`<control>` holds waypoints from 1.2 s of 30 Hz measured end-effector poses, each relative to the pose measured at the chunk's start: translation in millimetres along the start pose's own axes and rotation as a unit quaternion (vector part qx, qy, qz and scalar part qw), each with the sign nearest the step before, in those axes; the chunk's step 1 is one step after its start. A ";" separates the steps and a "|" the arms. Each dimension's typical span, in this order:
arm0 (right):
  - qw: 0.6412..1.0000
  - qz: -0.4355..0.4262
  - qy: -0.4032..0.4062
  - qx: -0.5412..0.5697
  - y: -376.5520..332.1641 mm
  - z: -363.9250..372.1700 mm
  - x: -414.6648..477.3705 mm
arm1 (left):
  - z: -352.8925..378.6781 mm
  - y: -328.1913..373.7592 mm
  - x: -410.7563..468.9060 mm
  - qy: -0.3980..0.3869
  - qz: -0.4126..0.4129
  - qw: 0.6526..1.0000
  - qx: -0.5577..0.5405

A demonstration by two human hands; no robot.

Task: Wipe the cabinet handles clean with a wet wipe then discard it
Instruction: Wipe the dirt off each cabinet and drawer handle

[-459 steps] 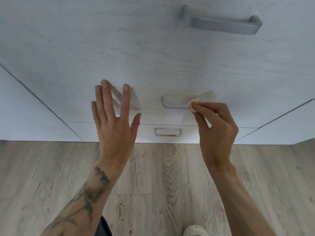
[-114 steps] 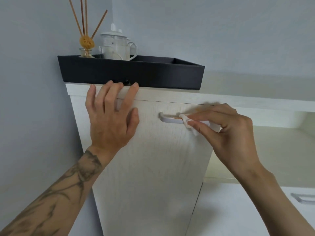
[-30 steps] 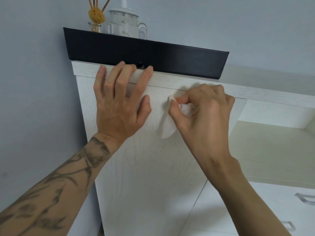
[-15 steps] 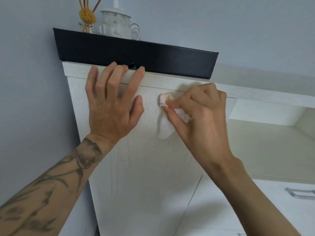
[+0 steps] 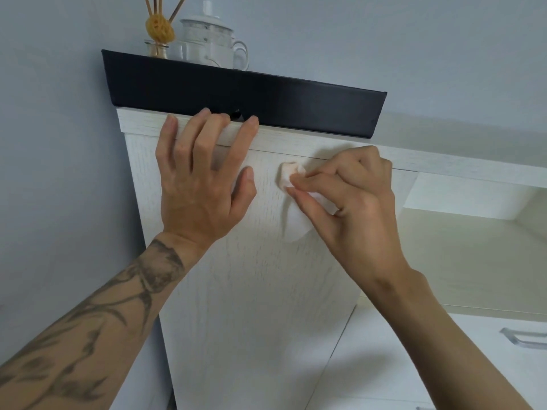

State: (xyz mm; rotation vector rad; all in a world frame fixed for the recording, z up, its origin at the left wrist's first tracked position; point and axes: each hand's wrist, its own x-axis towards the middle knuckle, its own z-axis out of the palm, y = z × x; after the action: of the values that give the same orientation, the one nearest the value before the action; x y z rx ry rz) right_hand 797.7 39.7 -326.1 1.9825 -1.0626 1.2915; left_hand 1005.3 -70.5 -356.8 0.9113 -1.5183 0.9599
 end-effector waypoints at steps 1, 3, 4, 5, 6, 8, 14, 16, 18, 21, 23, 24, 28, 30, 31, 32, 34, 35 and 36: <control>1.000 -0.005 0.001 -0.003 1.5 -0.7 -1.5 | 0.0 0.0 0.0 0.001 0.000 1.000 -0.001; 1.000 -0.014 0.019 -0.010 7.4 -6.3 -9.0 | 0.0 0.1 0.2 0.004 -0.003 1.000 -0.001; 0.999 -0.013 0.031 -0.012 10.5 -9.4 -12.9 | 0.0 0.3 0.3 0.004 -0.003 1.000 -0.002; 0.999 -0.010 0.041 -0.012 12.3 -11.2 -15.3 | -0.1 0.4 0.2 0.003 -0.003 1.000 -0.003; 0.999 -0.007 0.044 -0.011 12.5 -10.6 -15.5 | -0.3 0.3 0.3 0.003 -0.002 1.000 -0.002; 0.999 -0.006 0.037 -0.011 8.9 -4.5 -11.5 | -0.2 0.5 0.2 0.003 -0.001 1.000 -0.002; 0.997 -0.062 0.037 -0.026 15.1 -6.6 -10.6 | 0.3 -0.2 -0.5 0.005 -0.003 1.000 0.004; 0.996 -0.074 0.041 -0.029 25.6 -14.7 -15.8 | 0.1 -0.2 -0.8 0.006 -0.001 1.000 0.005; 0.995 -0.082 0.042 -0.042 35.6 -21.8 -20.0 | 0.0 -0.4 -0.7 0.006 0.001 1.000 0.003; 0.994 -0.085 0.047 -0.059 46.3 -32.3 -26.2 | 0.3 -0.6 -0.4 0.007 0.000 1.000 0.001; 0.994 -0.077 0.047 -0.064 51.5 -40.8 -30.3 | 0.7 -0.6 -0.2 0.006 -0.002 1.000 -0.002; 0.994 -0.070 0.045 -0.068 53.6 -45.7 -32.3 | 0.9 -0.6 -0.2 0.006 -0.001 1.000 -0.003; 0.995 -0.016 0.047 -0.081 54.8 -63.8 -38.5 | 1.8 -0.9 -0.8 0.011 0.000 1.000 -0.005; 0.996 0.024 0.054 -0.072 50.5 -66.8 -36.9 | 1.8 -1.0 -0.4 0.014 0.000 1.000 -0.006; 0.996 0.039 0.049 -0.063 47.5 -66.4 -35.0 | 1.6 -1.0 -0.2 0.014 -0.001 1.000 -0.007; 0.996 0.048 0.041 -0.055 44.3 -64.8 -32.8 | 1.3 -1.0 -0.1 0.013 0.000 1.000 -0.008; 0.997 0.058 0.024 -0.041 38.1 -60.2 -30.8 | 0.4 -1.0 -0.3 0.011 0.000 1.000 -0.009; 0.997 0.065 0.019 -0.035 35.8 -58.2 -31.0 | 0.2 -0.9 -0.5 0.010 0.000 1.000 -0.009; 0.997 0.073 0.017 -0.029 34.4 -56.8 -31.6 | 0.1 -0.7 -0.6 0.010 -0.001 1.000 -0.009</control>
State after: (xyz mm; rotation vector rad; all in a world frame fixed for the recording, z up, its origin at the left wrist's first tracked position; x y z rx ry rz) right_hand 733.6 75.4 -332.1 1.8627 -1.2338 1.3484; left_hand 1006.0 -70.8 -357.4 0.8868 -1.5063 0.9506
